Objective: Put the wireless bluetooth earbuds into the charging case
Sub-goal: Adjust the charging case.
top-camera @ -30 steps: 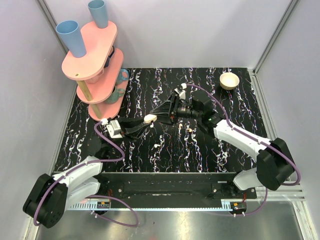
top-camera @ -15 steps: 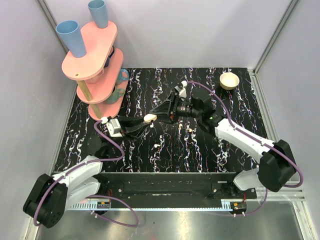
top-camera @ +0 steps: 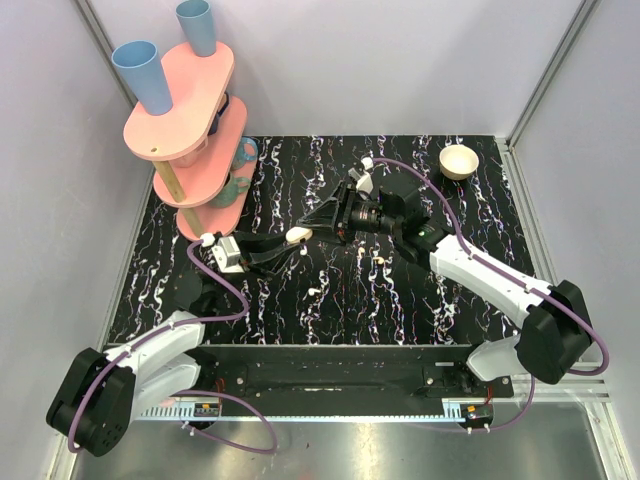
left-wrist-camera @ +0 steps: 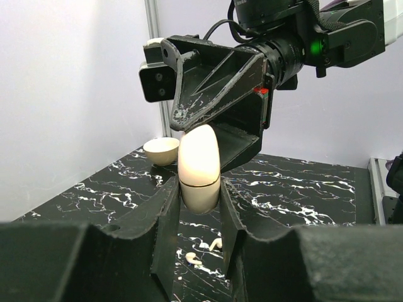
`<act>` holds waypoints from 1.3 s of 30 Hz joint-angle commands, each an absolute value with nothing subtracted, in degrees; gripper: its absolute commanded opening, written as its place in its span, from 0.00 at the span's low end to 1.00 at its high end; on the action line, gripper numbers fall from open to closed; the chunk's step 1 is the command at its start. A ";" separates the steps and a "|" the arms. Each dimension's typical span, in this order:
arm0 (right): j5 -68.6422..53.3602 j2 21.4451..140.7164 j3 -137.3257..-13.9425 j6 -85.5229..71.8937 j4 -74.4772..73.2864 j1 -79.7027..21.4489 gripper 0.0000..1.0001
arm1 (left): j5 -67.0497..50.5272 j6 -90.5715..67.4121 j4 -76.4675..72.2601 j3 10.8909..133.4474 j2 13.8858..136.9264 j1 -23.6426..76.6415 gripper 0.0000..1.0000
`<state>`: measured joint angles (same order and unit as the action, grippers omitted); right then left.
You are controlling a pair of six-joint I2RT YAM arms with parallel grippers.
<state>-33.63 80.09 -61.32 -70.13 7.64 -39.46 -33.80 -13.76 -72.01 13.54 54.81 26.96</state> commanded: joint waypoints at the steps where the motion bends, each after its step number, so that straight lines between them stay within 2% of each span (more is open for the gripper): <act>1: -32.61 80.33 -63.37 -66.10 4.31 -42.10 0.32 | -33.84 -14.41 -78.31 17.23 54.32 27.33 0.32; 14: -31.47 80.60 -64.34 -64.34 2.81 -43.15 0.32 | -33.57 -14.41 -77.43 17.40 54.23 27.33 0.31; 18: -31.64 80.77 -64.34 -64.34 2.99 -43.33 0.32 | -33.66 -14.33 -77.08 17.58 54.14 27.33 0.18; 19: -31.73 80.86 -64.25 -64.34 3.25 -43.33 0.32 | -33.84 -13.89 -76.65 17.75 53.97 27.42 0.08; 20: -32.08 80.95 -64.25 -64.42 3.51 -43.33 0.33 | -34.01 -13.54 -76.38 17.84 53.88 27.33 0.03; 21: -32.08 80.95 -64.16 -64.25 3.60 -43.33 0.36 | -33.32 -13.45 -76.03 17.84 53.79 27.42 0.00; 23: -32.08 80.86 -63.90 -63.90 3.87 -43.33 0.42 | -32.79 -12.57 -75.24 17.67 53.18 27.33 0.00; 25: -31.82 80.16 -63.37 -63.20 4.48 -43.33 0.60 | -31.91 -11.78 -74.80 17.40 52.30 27.33 0.00; 27: -30.42 79.63 -63.19 -62.32 4.31 -43.42 0.71 | -31.38 -11.60 -74.53 17.05 51.86 27.42 0.00; 28: -29.71 79.11 -63.37 -60.31 3.09 -43.33 0.82 | -31.29 -11.25 -74.10 17.05 51.42 27.33 0.00; 31: -27.08 78.40 -65.12 -56.53 0.28 -43.42 0.93 | -31.38 -11.16 -73.83 16.70 50.98 27.33 0.00; 39: -19.07 73.66 -68.55 -40.65 -7.12 -43.16 0.97 | -28.83 -10.20 -70.50 15.82 49.04 27.33 0.00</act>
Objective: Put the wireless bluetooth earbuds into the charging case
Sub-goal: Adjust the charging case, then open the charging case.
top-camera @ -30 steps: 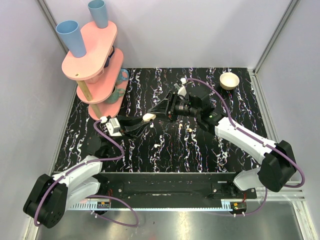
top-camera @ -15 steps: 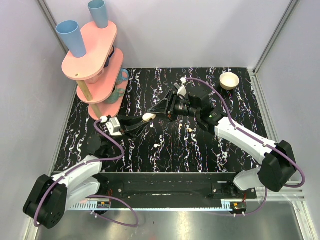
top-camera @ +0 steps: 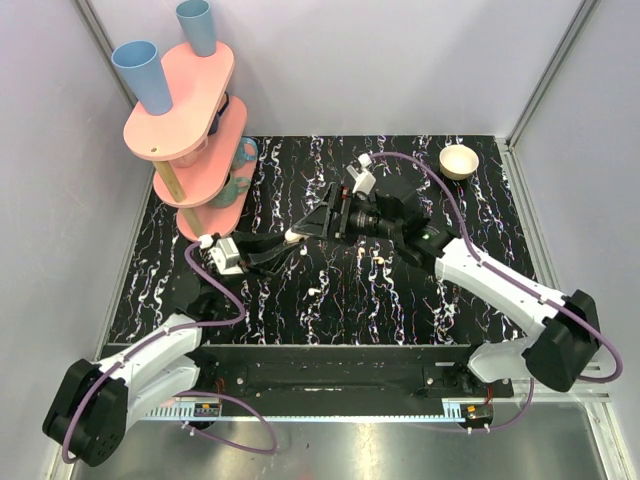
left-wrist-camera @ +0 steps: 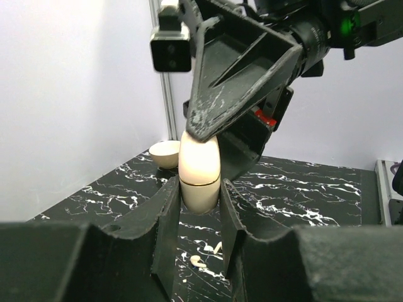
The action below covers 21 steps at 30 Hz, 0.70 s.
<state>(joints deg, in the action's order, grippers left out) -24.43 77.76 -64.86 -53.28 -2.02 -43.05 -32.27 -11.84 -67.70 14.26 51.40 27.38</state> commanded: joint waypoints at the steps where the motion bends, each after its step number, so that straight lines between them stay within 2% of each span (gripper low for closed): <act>1: -19.42 72.96 -69.08 -38.60 -7.82 -43.15 0.97 | -28.92 -10.37 -69.79 16.17 48.78 27.33 0.00; 8: -19.68 71.72 -73.74 -23.92 -17.31 -43.15 0.86 | -29.53 -10.55 -68.29 17.05 49.22 27.33 0.00; 10: -18.99 71.46 -73.83 -23.03 -18.10 -43.16 0.78 | -30.14 -10.63 -68.20 17.31 49.57 27.33 0.00; 15: -19.33 72.77 -75.41 -21.63 -19.69 -43.33 0.66 | -30.67 -10.90 -68.20 17.75 50.10 27.42 0.00; 21: -18.37 73.30 -76.29 -21.89 -19.16 -43.33 0.65 | -32.43 -11.07 -67.77 18.28 50.71 27.42 0.00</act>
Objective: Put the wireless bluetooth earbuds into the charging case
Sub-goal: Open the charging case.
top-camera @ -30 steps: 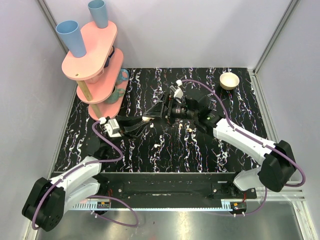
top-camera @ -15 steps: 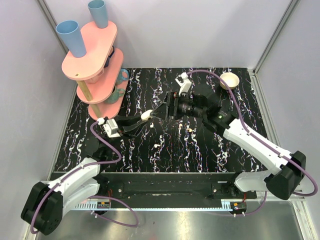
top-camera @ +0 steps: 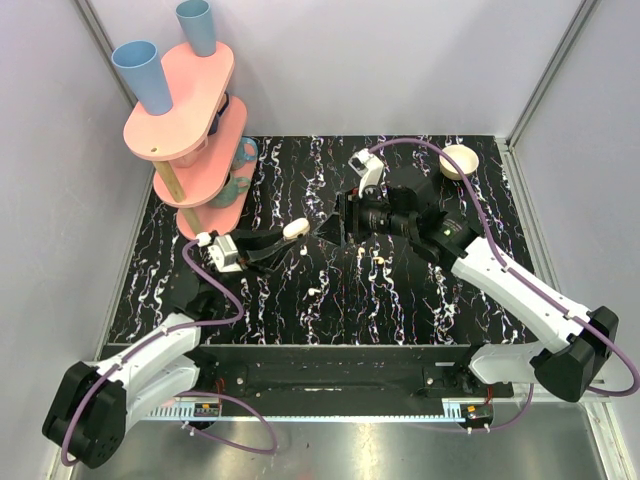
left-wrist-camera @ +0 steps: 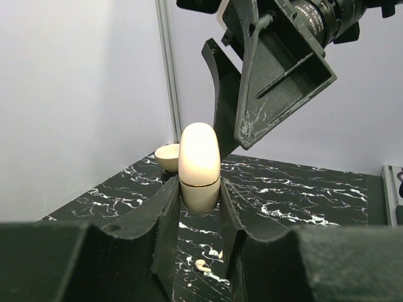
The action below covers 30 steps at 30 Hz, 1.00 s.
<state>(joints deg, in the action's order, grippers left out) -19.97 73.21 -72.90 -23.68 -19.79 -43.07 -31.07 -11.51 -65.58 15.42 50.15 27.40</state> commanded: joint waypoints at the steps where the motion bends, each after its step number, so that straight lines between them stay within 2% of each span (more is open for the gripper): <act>1: -18.37 73.30 -76.29 -21.97 -18.90 -43.24 0.65 | -32.95 -11.07 -67.59 18.54 50.89 27.42 0.00; 30: -16.61 74.35 -75.76 -24.87 -15.12 -43.33 0.65 | -41.48 -9.23 -65.92 20.48 51.77 30.58 0.00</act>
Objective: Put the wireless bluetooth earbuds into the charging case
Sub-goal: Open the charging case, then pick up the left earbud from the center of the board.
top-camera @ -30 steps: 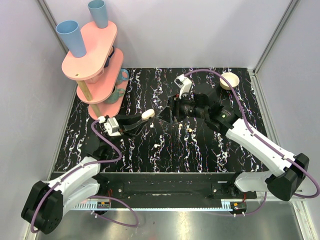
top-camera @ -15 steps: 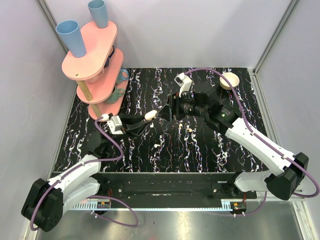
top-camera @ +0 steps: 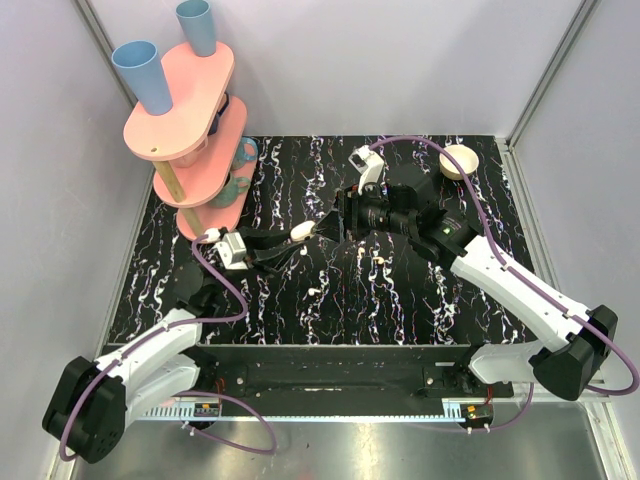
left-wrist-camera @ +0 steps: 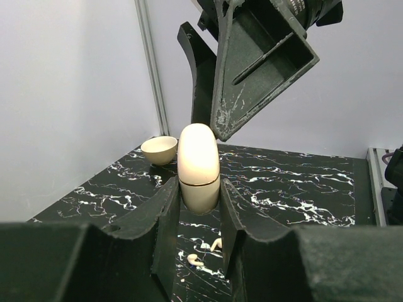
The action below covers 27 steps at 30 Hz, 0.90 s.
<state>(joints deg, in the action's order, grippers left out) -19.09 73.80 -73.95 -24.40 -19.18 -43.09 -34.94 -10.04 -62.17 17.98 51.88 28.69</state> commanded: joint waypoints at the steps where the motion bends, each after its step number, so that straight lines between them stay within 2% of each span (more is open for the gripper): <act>1: -16.52 74.53 -75.76 -24.87 -15.03 -43.24 0.65 | -41.57 -9.14 -65.74 20.48 51.68 30.67 0.00; 16: -16.43 75.15 -76.29 -24.96 -14.15 -43.33 0.66 | -40.87 -7.91 -64.95 20.57 50.80 31.29 0.00; 24: -18.46 72.43 -78.13 -25.14 -10.64 -43.33 0.78 | -35.51 -5.80 -64.60 18.02 49.66 31.29 0.00; 27: -18.11 71.72 -79.19 -24.96 -10.37 -43.24 0.79 | -34.19 -5.45 -64.34 17.40 49.04 31.29 0.00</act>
